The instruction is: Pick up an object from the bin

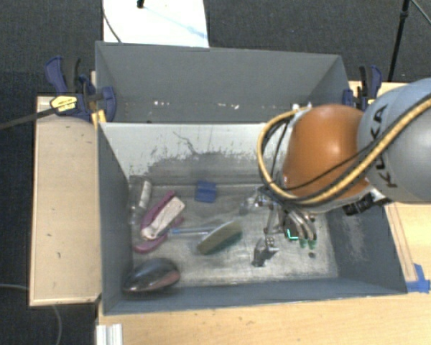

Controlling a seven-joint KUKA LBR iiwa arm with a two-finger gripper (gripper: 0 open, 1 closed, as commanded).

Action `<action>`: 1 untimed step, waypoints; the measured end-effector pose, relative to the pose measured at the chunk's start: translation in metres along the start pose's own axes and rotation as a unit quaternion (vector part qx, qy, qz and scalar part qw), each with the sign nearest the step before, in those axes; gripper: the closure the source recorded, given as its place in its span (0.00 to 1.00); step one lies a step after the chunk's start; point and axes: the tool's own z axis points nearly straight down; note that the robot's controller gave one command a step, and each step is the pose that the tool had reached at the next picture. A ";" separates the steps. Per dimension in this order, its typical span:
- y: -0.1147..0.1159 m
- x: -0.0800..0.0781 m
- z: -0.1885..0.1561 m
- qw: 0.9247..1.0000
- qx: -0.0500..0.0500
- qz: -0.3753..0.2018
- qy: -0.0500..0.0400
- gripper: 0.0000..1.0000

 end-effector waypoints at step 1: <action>0.034 -0.042 0.095 0.999 0.000 -0.038 -0.002 0.00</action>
Offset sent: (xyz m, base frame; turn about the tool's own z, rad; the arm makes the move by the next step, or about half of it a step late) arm 0.0413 0.0327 -0.0913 -0.0761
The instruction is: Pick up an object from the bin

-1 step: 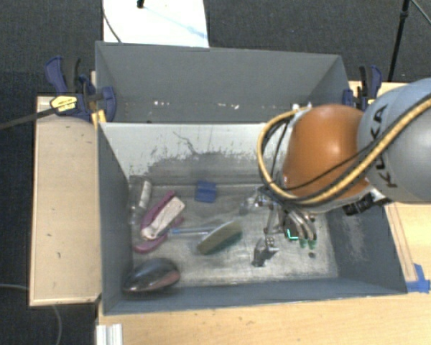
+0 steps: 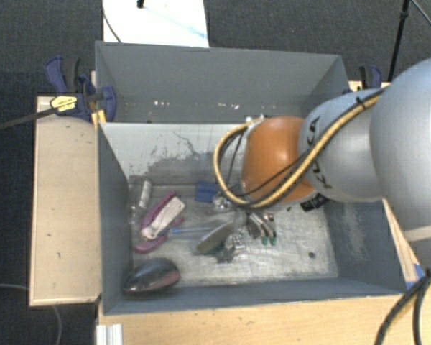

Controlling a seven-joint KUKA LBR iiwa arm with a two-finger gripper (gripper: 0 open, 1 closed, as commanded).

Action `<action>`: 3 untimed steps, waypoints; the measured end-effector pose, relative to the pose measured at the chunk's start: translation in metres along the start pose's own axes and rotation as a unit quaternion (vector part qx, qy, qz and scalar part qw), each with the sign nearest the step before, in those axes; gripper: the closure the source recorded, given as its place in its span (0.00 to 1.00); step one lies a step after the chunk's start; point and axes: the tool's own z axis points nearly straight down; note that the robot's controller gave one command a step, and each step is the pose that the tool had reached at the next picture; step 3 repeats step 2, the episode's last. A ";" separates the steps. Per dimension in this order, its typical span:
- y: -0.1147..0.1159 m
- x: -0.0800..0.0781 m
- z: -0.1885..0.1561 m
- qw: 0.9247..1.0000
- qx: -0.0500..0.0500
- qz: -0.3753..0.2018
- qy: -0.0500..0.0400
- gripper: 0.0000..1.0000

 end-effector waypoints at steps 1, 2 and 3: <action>-0.001 -0.001 -0.005 1.000 0.000 0.003 -0.003 1.00; -0.033 -0.007 -0.172 0.999 0.001 -0.054 -0.007 1.00; -0.033 -0.007 -0.172 0.999 0.001 -0.054 -0.007 1.00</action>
Offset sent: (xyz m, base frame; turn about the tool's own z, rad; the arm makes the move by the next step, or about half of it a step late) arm 0.0000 0.0000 0.0000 0.0000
